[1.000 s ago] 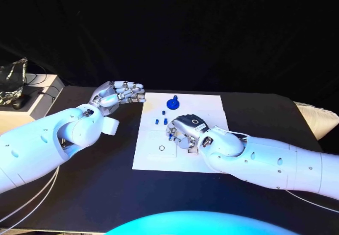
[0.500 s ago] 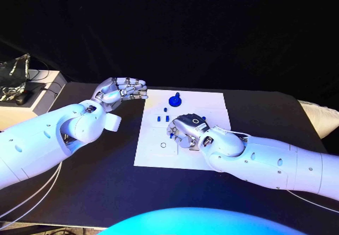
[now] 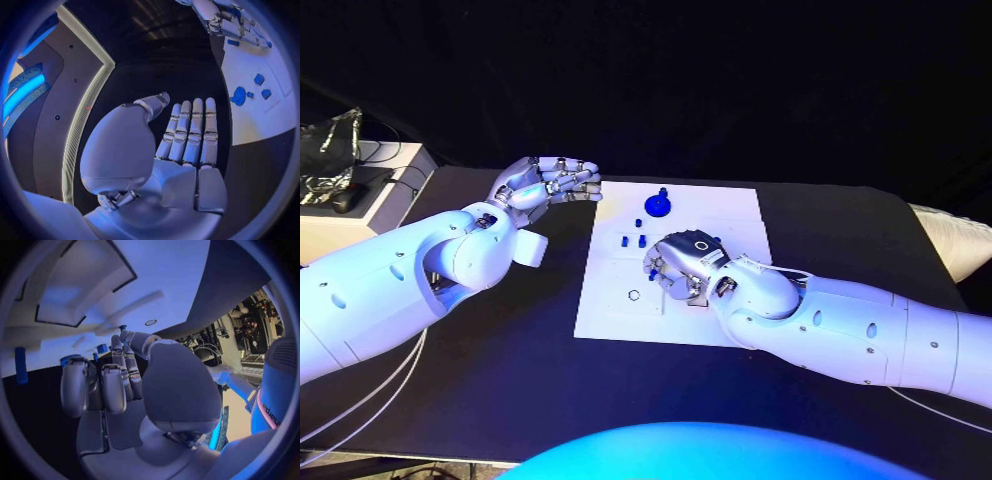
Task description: Assemble the parts on the task board
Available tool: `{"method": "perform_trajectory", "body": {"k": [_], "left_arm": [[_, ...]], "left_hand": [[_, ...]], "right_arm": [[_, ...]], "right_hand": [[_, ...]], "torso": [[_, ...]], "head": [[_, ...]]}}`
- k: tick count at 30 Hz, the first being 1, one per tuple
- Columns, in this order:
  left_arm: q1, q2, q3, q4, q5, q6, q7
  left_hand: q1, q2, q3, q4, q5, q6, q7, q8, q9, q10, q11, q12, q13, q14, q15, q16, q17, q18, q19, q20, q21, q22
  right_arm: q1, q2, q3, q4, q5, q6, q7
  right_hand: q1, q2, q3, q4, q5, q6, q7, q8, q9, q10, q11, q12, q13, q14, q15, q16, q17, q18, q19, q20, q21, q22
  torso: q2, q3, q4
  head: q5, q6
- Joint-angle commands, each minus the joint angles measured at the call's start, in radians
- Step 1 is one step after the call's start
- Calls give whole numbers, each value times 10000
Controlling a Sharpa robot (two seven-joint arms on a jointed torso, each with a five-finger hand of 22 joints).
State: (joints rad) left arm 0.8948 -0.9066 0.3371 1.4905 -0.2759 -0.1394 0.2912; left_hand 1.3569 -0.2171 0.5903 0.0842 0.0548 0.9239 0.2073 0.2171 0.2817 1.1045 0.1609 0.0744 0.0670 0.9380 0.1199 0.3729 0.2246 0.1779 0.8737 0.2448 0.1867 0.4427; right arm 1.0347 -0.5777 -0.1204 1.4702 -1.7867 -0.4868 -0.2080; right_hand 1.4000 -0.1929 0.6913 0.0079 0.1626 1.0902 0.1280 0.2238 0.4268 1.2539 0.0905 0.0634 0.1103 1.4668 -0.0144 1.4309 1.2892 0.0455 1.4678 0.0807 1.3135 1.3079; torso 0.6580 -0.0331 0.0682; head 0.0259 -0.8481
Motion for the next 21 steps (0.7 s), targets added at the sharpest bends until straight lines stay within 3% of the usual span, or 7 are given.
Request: {"method": "perform_trajectory", "body": {"k": [1,10,21], "left_arm": [[2,9,8,18,30,95,76],[2,3,8,-20,29,130,48],[2,-6,8,8,23,161,26]], "left_hand": [[57,-38,-53,-19,-44,50,40,-43,-16,-20,7,-43,9,-14,79,-51,15,36,59,9,-64,-8],[64,-35,-68,-17,-44,60,41,-43,-21,-33,12,-54,8,-31,87,-101,24,36,74,12,-94,-39],[68,-33,-75,-16,-44,64,42,-43,-24,-44,15,-61,7,-41,92,-129,28,35,82,13,-110,-56]], "right_arm": [[-22,-18,-5,38,-269,-99,-167],[-28,-39,-4,103,-430,-229,-167],[-29,51,-6,13,-346,557,66]], "right_hand": [[-26,82,52,3,36,27,11,46,17,353,-308,23,17,450,-74,-8,-1,89,324,-53,-34,1164],[-28,81,65,-8,53,27,11,47,20,355,-308,22,16,454,-73,0,15,85,330,-53,-14,1176],[-258,-62,-13,-13,143,-77,83,4,38,210,-243,-20,-33,448,-21,-12,-18,93,309,-23,-77,1152]], "torso": [[7,3,-1],[3,6,-10],[8,-2,-14]], "head": [[25,-6],[48,-25],[53,-71]]}}
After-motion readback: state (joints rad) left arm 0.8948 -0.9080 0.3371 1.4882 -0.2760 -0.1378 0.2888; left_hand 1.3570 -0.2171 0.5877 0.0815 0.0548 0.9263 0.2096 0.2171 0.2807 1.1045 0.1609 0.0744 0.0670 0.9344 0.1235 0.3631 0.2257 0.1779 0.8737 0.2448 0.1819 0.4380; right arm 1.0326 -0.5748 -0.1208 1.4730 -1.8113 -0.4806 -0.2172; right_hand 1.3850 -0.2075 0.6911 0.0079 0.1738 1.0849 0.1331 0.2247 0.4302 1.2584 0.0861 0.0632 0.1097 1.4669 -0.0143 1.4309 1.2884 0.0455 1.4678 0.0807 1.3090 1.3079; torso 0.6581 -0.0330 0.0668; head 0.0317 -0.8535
